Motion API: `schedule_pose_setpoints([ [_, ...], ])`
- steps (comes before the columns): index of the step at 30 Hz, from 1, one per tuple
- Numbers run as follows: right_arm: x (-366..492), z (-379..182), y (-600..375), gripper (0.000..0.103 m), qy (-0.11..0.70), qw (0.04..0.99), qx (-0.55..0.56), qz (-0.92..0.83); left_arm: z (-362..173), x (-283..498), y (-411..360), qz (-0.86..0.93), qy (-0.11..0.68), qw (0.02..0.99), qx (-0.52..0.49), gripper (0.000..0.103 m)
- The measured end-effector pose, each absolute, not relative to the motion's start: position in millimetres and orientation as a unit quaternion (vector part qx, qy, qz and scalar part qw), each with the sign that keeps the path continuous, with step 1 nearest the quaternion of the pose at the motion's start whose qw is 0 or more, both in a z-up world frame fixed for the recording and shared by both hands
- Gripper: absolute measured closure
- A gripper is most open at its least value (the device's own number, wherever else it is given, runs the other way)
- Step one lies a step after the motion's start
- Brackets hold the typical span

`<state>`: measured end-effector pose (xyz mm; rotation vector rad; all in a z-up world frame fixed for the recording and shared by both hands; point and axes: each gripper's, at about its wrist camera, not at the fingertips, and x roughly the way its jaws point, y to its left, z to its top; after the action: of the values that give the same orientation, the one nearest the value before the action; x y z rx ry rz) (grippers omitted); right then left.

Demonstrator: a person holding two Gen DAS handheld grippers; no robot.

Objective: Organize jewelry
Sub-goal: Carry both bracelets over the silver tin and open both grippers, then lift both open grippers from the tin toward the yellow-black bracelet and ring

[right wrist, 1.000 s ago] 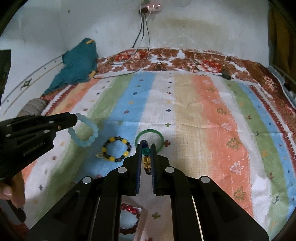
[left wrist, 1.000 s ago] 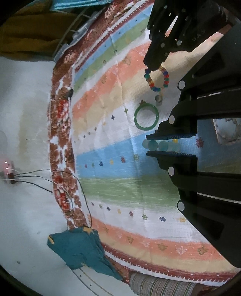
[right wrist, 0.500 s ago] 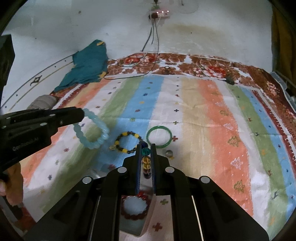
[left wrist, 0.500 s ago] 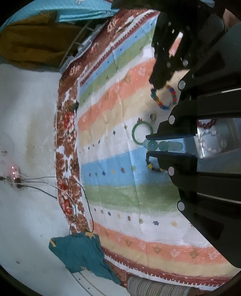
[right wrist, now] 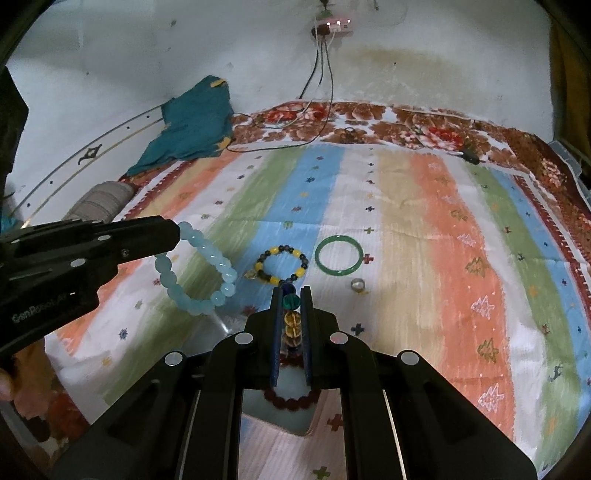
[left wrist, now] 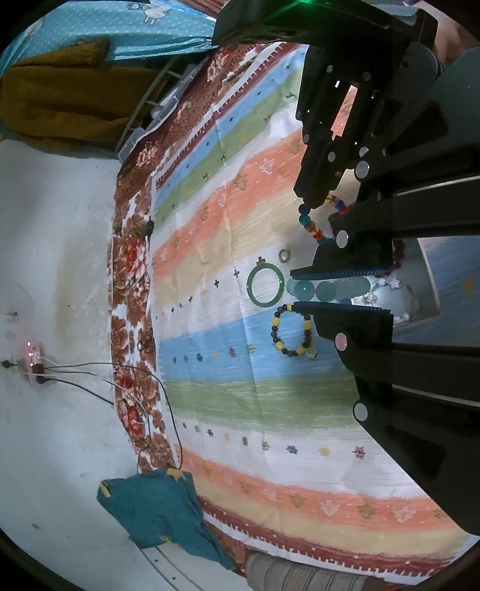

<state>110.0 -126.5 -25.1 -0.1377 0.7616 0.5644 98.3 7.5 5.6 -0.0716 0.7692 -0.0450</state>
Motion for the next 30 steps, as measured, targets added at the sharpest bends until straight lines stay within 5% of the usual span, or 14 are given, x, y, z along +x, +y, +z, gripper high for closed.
schedule_pose_setpoints([
  [12, 99, -34, -134, 0.091, 0.386, 0.879, -0.058, 0.275, -1, 84, 7, -0.017, 0.399, 0.916, -0.042, 0.091],
  [16, 101, -30, -141, 0.062, 0.371, 0.894, -0.066, 0.243, 2, 84, 16, 0.001, 0.395, 0.917, -0.055, 0.081],
  [30, 123, -38, -154, 0.054, 0.396, 0.892, -0.04, 0.213, -6, 96, 30, 0.047, 0.403, 0.912, -0.066, 0.06],
])
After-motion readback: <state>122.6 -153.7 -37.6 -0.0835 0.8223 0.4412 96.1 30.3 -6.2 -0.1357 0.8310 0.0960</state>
